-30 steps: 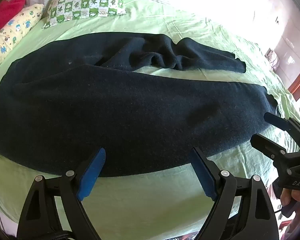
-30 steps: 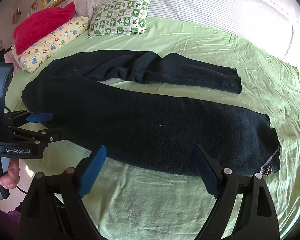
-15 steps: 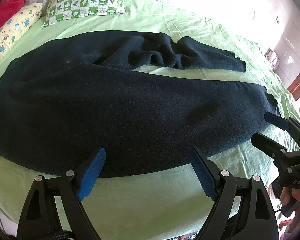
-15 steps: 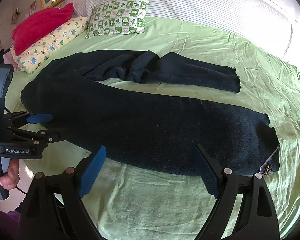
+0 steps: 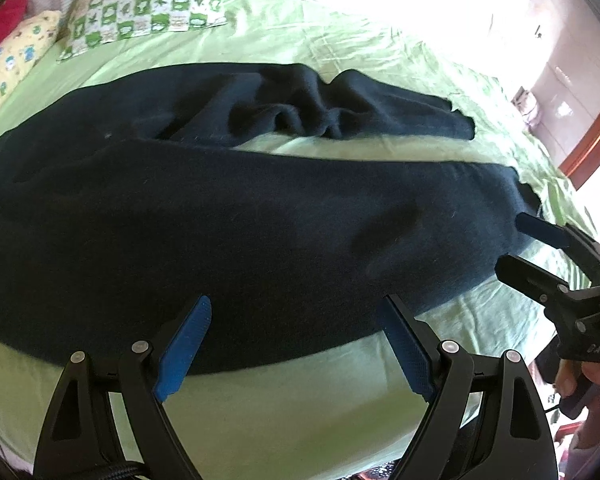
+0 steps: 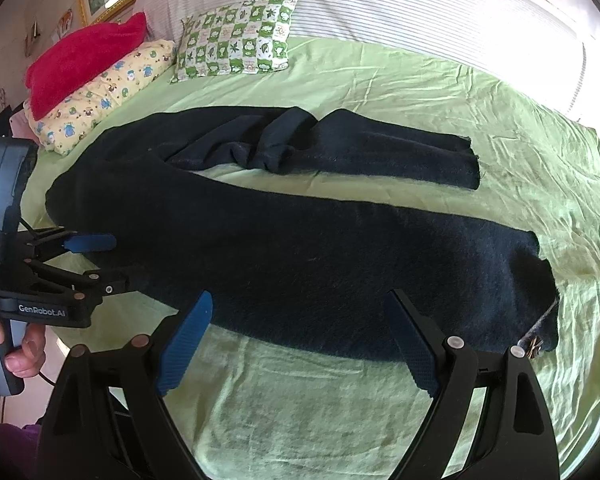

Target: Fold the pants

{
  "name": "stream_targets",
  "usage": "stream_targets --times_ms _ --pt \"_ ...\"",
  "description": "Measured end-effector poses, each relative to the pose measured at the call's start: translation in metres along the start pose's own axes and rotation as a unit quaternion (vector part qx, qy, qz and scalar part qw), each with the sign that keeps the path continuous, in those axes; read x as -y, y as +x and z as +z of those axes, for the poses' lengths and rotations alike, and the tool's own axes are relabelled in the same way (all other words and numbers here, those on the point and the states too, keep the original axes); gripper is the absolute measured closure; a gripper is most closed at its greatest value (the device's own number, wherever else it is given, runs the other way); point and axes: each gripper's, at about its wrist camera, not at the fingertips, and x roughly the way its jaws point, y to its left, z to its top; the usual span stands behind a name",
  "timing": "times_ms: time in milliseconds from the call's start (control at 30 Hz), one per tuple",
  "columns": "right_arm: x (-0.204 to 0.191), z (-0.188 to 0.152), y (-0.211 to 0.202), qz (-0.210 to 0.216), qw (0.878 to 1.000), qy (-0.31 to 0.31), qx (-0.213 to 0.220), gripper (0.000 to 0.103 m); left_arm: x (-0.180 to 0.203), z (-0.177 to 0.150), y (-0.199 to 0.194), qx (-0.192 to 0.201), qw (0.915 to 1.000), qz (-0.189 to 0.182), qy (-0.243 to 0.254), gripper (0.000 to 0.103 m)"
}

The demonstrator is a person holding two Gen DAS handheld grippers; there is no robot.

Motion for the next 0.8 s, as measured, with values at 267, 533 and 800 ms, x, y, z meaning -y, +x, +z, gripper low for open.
stream_targets --times_ms 267,533,800 --pt "0.045 0.026 0.006 0.028 0.997 0.069 0.0 0.015 0.0 0.049 0.001 0.015 0.9989 -0.013 0.042 0.016" --pt "0.111 0.078 0.016 0.029 0.992 0.102 0.065 0.015 -0.008 0.118 0.018 0.021 0.9953 -0.014 0.094 0.016" --pt "0.154 0.126 0.046 0.011 0.995 0.096 0.029 0.015 -0.01 0.18 0.061 -0.01 0.9885 -0.031 0.147 0.016"
